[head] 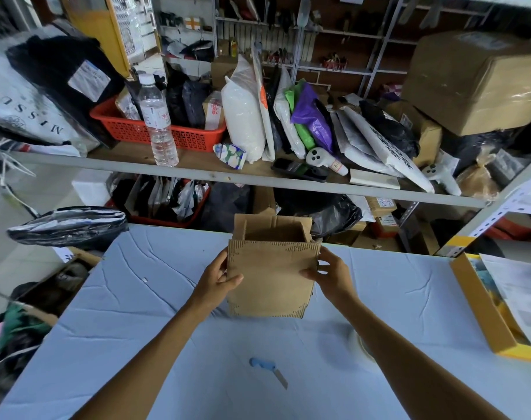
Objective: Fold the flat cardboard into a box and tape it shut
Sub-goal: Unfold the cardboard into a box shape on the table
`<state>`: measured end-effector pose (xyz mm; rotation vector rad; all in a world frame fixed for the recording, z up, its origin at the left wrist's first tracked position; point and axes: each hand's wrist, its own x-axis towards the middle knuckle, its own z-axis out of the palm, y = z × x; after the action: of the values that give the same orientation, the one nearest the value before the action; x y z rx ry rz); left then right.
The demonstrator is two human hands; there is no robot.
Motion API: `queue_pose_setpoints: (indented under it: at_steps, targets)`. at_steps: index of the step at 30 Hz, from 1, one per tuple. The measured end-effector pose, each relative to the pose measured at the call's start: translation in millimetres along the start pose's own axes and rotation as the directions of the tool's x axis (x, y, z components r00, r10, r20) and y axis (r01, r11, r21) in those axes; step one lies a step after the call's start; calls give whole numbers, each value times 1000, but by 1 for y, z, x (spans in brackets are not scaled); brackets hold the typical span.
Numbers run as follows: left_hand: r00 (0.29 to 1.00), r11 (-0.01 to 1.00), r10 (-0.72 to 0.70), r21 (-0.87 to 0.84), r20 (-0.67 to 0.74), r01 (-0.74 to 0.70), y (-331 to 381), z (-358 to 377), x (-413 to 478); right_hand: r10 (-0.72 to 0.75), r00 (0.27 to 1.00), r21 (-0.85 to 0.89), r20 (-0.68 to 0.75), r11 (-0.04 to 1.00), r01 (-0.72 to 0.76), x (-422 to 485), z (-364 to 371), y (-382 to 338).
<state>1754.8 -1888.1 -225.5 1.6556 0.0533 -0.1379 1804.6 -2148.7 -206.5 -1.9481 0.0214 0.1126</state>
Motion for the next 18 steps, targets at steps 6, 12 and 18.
queue_pose_setpoints:
  at_steps: [6,12,18]
  targets:
    - [996,999,-41,9,-74,42,-6,-1,-3,33,999,-24,35,999,-33,0,2,10]
    - [977,995,-99,16,-190,103,-20,-2,-5,90,994,52,66,994,-93,-6,1,25]
    - [973,993,-76,74,-218,94,-23,2,-3,108,994,132,-8,986,-106,-8,-1,27]
